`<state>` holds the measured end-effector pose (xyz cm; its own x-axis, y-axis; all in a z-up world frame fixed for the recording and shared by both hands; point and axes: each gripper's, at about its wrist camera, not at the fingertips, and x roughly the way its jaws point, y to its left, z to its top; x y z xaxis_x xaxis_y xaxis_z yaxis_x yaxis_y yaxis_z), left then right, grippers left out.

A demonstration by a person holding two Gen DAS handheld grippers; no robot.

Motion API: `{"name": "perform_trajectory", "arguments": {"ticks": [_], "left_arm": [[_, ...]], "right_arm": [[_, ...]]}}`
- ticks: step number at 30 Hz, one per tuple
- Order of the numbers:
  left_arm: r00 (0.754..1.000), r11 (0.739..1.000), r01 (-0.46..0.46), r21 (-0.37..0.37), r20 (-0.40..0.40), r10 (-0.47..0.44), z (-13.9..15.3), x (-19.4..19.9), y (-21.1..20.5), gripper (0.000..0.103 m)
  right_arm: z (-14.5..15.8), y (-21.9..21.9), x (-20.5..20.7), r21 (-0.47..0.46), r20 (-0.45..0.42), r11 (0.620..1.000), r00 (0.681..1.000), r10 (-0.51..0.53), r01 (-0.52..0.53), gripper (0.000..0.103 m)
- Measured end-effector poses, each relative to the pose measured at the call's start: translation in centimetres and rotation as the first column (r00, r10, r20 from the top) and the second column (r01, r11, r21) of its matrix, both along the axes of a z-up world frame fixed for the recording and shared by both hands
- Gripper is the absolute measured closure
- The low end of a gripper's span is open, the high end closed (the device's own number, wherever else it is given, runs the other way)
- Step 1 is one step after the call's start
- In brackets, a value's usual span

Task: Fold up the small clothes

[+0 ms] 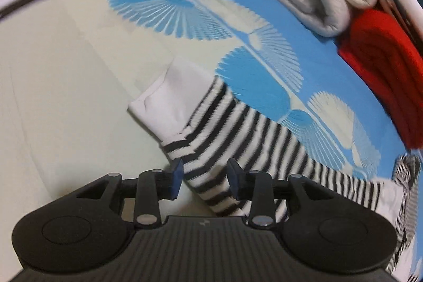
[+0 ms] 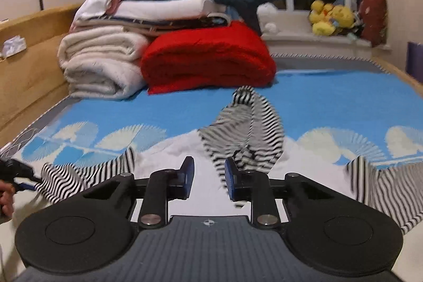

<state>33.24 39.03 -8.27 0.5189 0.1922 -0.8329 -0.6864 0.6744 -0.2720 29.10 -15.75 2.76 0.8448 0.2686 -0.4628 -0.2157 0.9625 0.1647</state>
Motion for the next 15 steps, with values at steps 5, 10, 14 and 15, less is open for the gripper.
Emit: {"name": "perform_trajectory", "arguments": {"ticks": [5,10,14,15], "left_arm": [[0.997,0.997,-0.072,-0.037,-0.015,0.071,-1.3,0.1,0.8,0.092],[0.999,0.968,0.008,0.252,0.045,-0.020,5.4,2.1,-5.0,0.100],[0.913,0.931,0.211,0.299,0.280,-0.297,13.2,2.6,-16.0,0.100],[0.876,0.920,0.269,0.284,0.325,-0.356,14.3,2.4,-18.7,0.100]], "right_arm": [[-1.1,-0.5,0.7,-0.021,-0.063,1.000,0.998,0.008,-0.009,0.066],[-2.1,-1.7,0.9,-0.067,-0.100,0.997,0.994,-0.038,0.031,0.066],[-2.5,-4.4,1.1,-0.067,-0.101,0.987,0.983,-0.151,0.145,0.069],[-2.5,-5.2,1.3,-0.051,-0.105,0.984,0.979,-0.176,0.171,0.075]]}}
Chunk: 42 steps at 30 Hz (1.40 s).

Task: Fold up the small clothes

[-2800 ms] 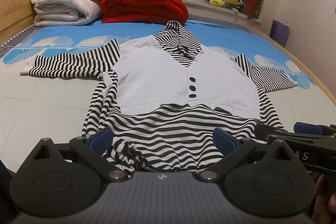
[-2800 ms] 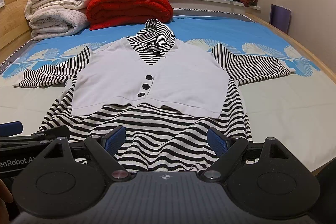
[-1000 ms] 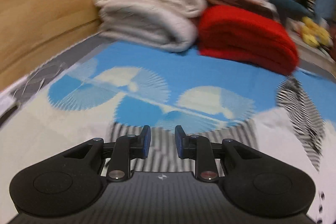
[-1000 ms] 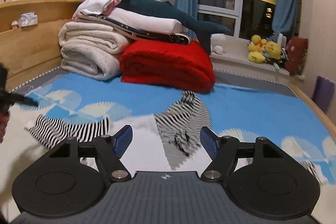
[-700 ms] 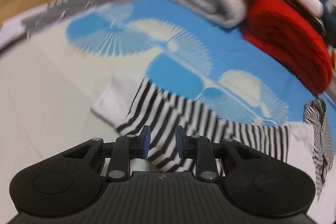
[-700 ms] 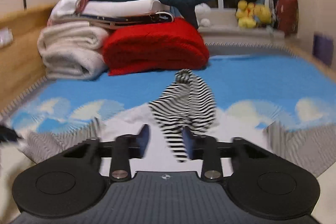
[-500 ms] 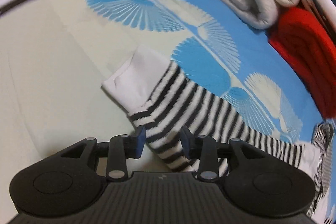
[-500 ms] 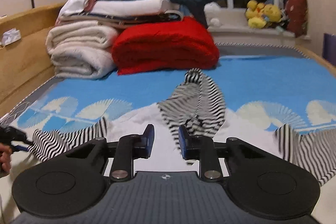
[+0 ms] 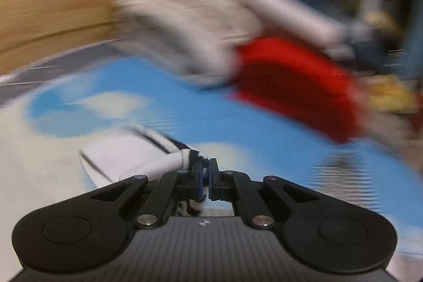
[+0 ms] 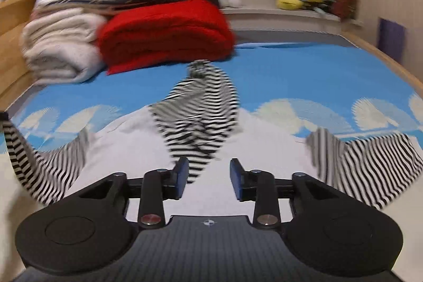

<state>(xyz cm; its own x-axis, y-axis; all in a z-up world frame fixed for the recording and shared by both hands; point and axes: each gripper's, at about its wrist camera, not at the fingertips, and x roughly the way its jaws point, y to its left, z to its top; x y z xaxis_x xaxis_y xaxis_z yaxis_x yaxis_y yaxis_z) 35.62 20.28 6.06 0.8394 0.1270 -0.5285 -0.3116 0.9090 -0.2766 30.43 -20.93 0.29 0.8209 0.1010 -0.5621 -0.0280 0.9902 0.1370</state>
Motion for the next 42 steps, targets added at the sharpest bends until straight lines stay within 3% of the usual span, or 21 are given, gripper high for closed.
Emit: {"name": "perform_trajectory", "arguments": {"ticks": [2,3,5,6,7,12,14,16,18,20,23,25,26,28,31,35,37,38,40,42], "left_arm": [[0.975,0.975,0.217,-0.041,0.052,-0.215,1.5,-0.4,-6.7,0.099],[0.938,0.936,0.346,-0.068,0.046,-0.343,1.5,-0.5,-9.9,0.097],[0.813,0.805,0.576,-0.143,-0.001,-0.582,0.8,-0.3,-15.0,0.086],[0.762,0.756,0.635,-0.158,-0.033,-0.647,0.4,-0.4,-16.6,0.078],[0.753,0.753,0.643,-0.137,-0.065,-0.655,0.0,-0.7,-17.6,0.077],[0.834,0.877,0.467,-0.112,-0.275,-0.479,-3.5,1.2,-15.6,0.074],[0.846,0.917,0.396,-0.041,-0.372,-0.382,-5.0,1.8,-14.4,0.074],[0.847,0.932,0.362,-0.004,-0.416,-0.331,-5.7,2.5,-13.6,0.074],[0.846,0.934,0.356,-0.005,-0.423,-0.325,-5.8,3.2,-13.2,0.071],[0.848,0.938,0.348,0.002,-0.428,-0.314,-5.7,3.1,-13.2,0.068],[0.843,0.935,0.355,-0.002,-0.433,-0.321,-6.0,3.4,-13.8,0.068],[0.840,0.933,0.361,0.006,-0.435,-0.323,-6.2,3.6,-14.3,0.068],[0.839,0.930,0.367,0.012,-0.435,-0.325,-6.3,3.7,-14.5,0.068],[0.839,0.928,0.372,0.024,-0.437,-0.325,-6.5,3.9,-14.6,0.068],[0.835,0.927,0.375,0.024,-0.443,-0.326,-6.7,4.2,-14.3,0.068],[0.834,0.926,0.376,0.026,-0.446,-0.326,-6.7,4.5,-14.1,0.068],[0.833,0.927,0.375,0.021,-0.445,-0.327,-6.9,4.6,-14.0,0.068],[0.833,0.927,0.375,0.019,-0.447,-0.327,-6.9,4.7,-14.0,0.068],[0.830,0.929,0.370,0.009,-0.453,-0.326,-7.2,4.8,-13.8,0.068],[0.824,0.932,0.363,-0.012,-0.462,-0.327,-7.8,4.9,-13.6,0.068]], "right_arm": [[0.1,-1.4,0.5,0.038,-0.005,0.998,0.998,-0.057,0.057,0.076],[0.0,-2.1,0.9,0.051,-0.011,0.996,0.997,-0.079,0.079,0.076],[-0.3,-3.3,1.8,0.090,-0.044,0.987,0.991,-0.129,0.132,0.076],[-0.6,-4.0,2.2,0.115,-0.065,0.982,0.987,-0.145,0.151,0.072],[-0.9,-4.7,2.8,0.153,-0.098,0.973,0.982,-0.161,0.175,0.066],[-3.8,-7.2,4.8,0.279,-0.254,0.912,0.939,-0.233,0.302,0.058],[-5.5,-7.9,5.4,0.309,-0.327,0.875,0.905,-0.270,0.373,0.056],[-7.6,-8.4,6.0,0.343,-0.405,0.837,0.871,-0.278,0.427,0.056],[-9.8,-8.5,6.9,0.385,-0.487,0.788,0.831,-0.269,0.481,0.055],[-11.5,-8.5,8.0,0.418,-0.523,0.755,0.814,-0.255,0.505,0.055],[-12.9,-8.5,9.6,0.438,-0.541,0.723,0.799,-0.263,0.534,0.055],[-13.4,-8.2,10.9,0.434,-0.539,0.723,0.798,-0.270,0.537,0.057],[-13.6,-8.2,11.4,0.431,-0.531,0.731,0.803,-0.269,0.530,0.062],[-13.5,-8.1,11.8,0.436,-0.498,0.747,0.826,-0.264,0.501,0.100],[-11.1,-7.9,11.3,0.442,-0.388,0.773,0.874,-0.294,0.456,0.101],[-4.8,-6.3,9.0,0.416,-0.111,0.850,0.946,-0.304,0.322,0.101],[-2.7,-6.0,7.1,0.358,0.017,0.882,0.943,-0.334,0.306,0.101],[-2.5,-6.1,6.5,0.326,0.033,0.887,0.934,-0.356,0.327,0.101],[-3.8,-6.9,6.6,0.256,-0.059,0.876,0.911,-0.408,0.409,0.100],[-7.2,-8.8,7.5,0.195,-0.269,0.830,0.842,-0.467,0.523,0.100]]}}
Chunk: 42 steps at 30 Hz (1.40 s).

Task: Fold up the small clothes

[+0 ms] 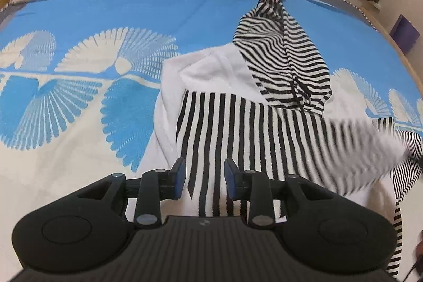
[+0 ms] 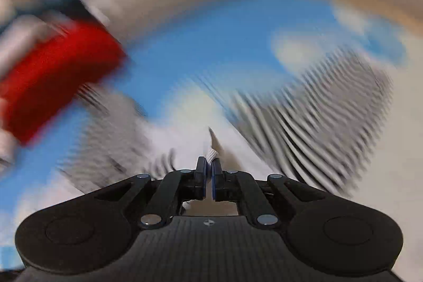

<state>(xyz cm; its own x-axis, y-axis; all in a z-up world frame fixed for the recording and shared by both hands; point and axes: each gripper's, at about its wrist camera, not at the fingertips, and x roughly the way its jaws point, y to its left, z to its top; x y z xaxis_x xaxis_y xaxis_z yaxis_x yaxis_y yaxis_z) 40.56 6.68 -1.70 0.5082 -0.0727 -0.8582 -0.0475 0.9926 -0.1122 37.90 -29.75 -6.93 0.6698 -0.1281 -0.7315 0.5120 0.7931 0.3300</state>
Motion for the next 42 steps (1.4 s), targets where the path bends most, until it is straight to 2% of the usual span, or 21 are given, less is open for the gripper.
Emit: {"name": "perform_trajectory", "arguments": {"ticks": [2,3,6,8,9,10,12,13,15,17,18,19,21,23,25,27,29,32,35,42], "left_arm": [[1.000,1.000,0.000,-0.006,-0.018,0.000,-0.6,0.1,0.0,0.068],[1.000,1.000,0.001,-0.010,-0.029,-0.001,-0.9,0.1,-0.1,0.068],[0.998,0.999,0.006,-0.031,-0.057,-0.008,-1.8,0.1,-0.2,0.068],[0.996,0.999,0.008,-0.052,-0.092,-0.012,-2.8,0.0,-0.1,0.068],[0.993,0.998,0.010,-0.057,-0.120,-0.017,-3.4,-0.1,-0.1,0.068],[0.987,0.999,0.017,-0.042,-0.160,-0.024,-4.4,-0.1,-0.1,0.068],[0.973,1.000,0.028,-0.004,-0.228,-0.028,-6.1,-0.2,0.0,0.068],[0.969,1.000,0.027,0.007,-0.246,-0.025,-6.7,-0.3,0.1,0.068],[0.973,0.999,0.030,0.017,-0.229,-0.025,-6.0,-0.5,0.0,0.068],[0.985,0.998,0.057,-0.013,-0.161,-0.058,-4.4,-0.7,-0.3,0.067],[0.987,0.997,0.076,-0.013,-0.143,-0.077,-4.2,-0.9,-0.5,0.065],[0.984,0.996,0.084,0.005,-0.156,-0.083,-4.7,-0.9,-0.6,0.065],[0.969,0.998,0.056,0.031,-0.243,-0.047,-7.1,-1.1,-0.2,0.065],[0.971,0.997,0.064,0.045,-0.233,-0.052,-7.0,-1.2,-0.5,0.065],[0.979,0.993,0.092,0.077,-0.188,-0.076,-5.6,-1.3,-1.2,0.064],[0.984,0.988,0.110,0.110,-0.150,-0.093,-4.4,-1.5,-2.0,0.063],[0.986,0.987,0.118,0.107,-0.131,-0.103,-3.8,-1.6,-2.5,0.063],[0.987,0.987,0.125,0.101,-0.116,-0.113,-3.2,-1.5,-3.4,0.063],[0.987,0.985,0.136,0.109,-0.100,-0.125,-2.7,-1.5,-4.4,0.063],[0.989,0.985,0.139,0.107,-0.062,-0.133,-2.1,-1.4,-5.1,0.063]], "right_arm": [[-2.6,-2.1,-0.4,0.043,-0.136,0.991,0.984,-0.118,0.125,0.099],[-2.8,-2.6,-0.7,0.027,-0.139,0.988,0.979,-0.146,0.151,0.097],[-1.4,-2.9,-0.6,0.052,0.009,0.995,0.997,-0.081,0.080,0.097],[-1.4,-3.1,-0.2,0.145,0.077,0.989,0.997,0.008,-0.019,0.090],[-2.0,-3.5,-0.1,0.194,0.071,0.980,0.997,0.041,-0.054,0.082],[-3.0,-3.6,0.4,0.241,0.025,0.967,0.997,0.074,-0.078,0.075],[-5.4,-3.5,1.8,0.266,-0.144,0.960,0.981,0.128,-0.086,0.075],[-6.2,-3.6,1.6,0.254,-0.196,0.965,0.974,0.117,-0.065,0.077],[-6.2,-4.2,1.5,0.268,-0.171,0.963,0.981,0.089,-0.040,0.076],[-4.8,-3.6,1.5,0.231,-0.128,0.969,0.985,0.117,-0.085,0.074],[-4.2,-3.3,1.2,0.220,-0.098,0.969,0.986,0.134,-0.109,0.069],[-4.4,-3.4,1.4,0.226,-0.102,0.967,0.985,0.141,-0.115,0.064],[-5.1,-4.6,0.8,0.287,-0.167,0.956,0.980,0.108,-0.056,0.063],[-5.2,-5.3,0.5,0.347,-0.177,0.938,0.981,0.084,-0.017,0.062],[-3.8,-5.2,-0.1,0.302,-0.143,0.951,0.983,0.113,-0.066,0.062],[-2.3,-4.5,-0.2,0.209,-0.094,0.969,0.984,0.151,-0.129,0.062],[-0.9,-3.9,-0.3,0.125,-0.056,0.977,0.982,0.182,-0.174,0.062],[0.5,-3.8,-0.6,0.058,-0.016,0.973,0.974,0.225,-0.224,0.062],[1.4,-4.2,-1.1,-0.004,0.029,0.972,0.971,0.236,-0.236,0.063],[2.6,-7.1,-1.8,-0.049,0.098,0.977,0.972,0.213,-0.209,0.063]]}}
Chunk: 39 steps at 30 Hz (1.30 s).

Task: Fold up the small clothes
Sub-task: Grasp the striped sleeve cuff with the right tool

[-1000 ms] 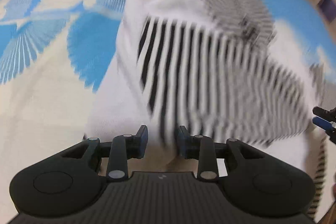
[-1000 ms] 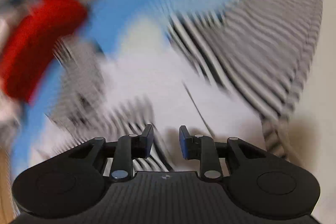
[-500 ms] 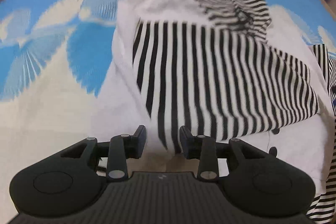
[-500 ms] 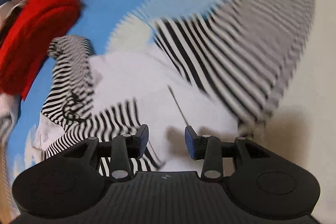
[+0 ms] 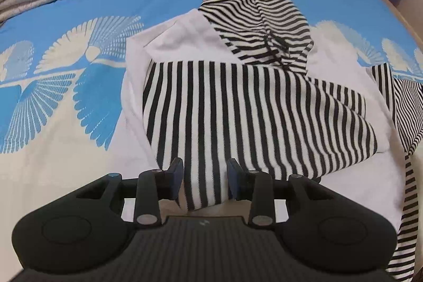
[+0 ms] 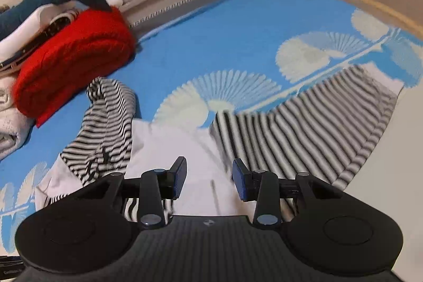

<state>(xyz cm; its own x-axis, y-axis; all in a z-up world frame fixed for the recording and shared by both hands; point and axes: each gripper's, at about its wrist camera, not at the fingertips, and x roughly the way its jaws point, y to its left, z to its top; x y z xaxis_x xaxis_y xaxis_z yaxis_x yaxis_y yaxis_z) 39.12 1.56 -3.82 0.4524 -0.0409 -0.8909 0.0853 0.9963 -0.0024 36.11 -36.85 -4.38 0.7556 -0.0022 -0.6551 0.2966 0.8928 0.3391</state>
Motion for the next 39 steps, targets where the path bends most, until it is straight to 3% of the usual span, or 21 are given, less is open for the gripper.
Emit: {"name": "perform_trajectory", "arguments": {"ticks": [5,9,15,19,24,27,32,39], "left_arm": [[0.999,1.000,0.007,-0.001,0.039,-0.007,0.9,-0.2,-0.4,0.063],[0.998,1.000,0.013,-0.001,0.063,-0.013,1.6,-0.4,-0.6,0.062],[0.997,1.000,0.011,-0.004,0.070,-0.011,1.7,-0.3,-0.7,0.062],[0.998,1.000,0.005,-0.005,0.065,-0.004,1.5,-0.1,-0.8,0.062],[0.998,1.000,0.002,-0.001,0.065,-0.002,1.3,0.0,-0.9,0.062],[0.998,1.000,0.001,0.002,0.065,-0.001,1.2,0.1,-0.9,0.062],[0.998,1.000,-0.001,0.003,0.061,0.001,1.0,0.3,-0.6,0.062],[0.998,1.000,-0.016,0.002,0.055,0.016,0.9,0.7,0.1,0.062]], "right_arm": [[1.5,-3.1,-1.0,-0.104,0.063,0.995,0.998,0.006,0.000,0.062],[2.3,-7.5,-2.2,-0.137,0.113,0.988,0.992,-0.055,0.070,0.060],[0.4,-15.8,-3.9,-0.052,0.103,0.965,0.962,-0.252,0.259,0.060],[-2.6,-20.6,-4.1,0.059,0.059,0.924,0.922,-0.382,0.379,0.082],[-6.8,-23.5,-3.2,0.185,-0.004,0.884,0.900,-0.437,0.430,0.079],[-9.3,-24.7,-2.2,0.200,-0.034,0.871,0.891,-0.453,0.450,0.079],[-12.5,-26.2,-1.4,0.258,-0.103,0.817,0.855,-0.507,0.516,0.070],[-13.6,-26.3,-0.4,0.254,-0.019,0.830,0.861,-0.509,0.496,0.070]]}}
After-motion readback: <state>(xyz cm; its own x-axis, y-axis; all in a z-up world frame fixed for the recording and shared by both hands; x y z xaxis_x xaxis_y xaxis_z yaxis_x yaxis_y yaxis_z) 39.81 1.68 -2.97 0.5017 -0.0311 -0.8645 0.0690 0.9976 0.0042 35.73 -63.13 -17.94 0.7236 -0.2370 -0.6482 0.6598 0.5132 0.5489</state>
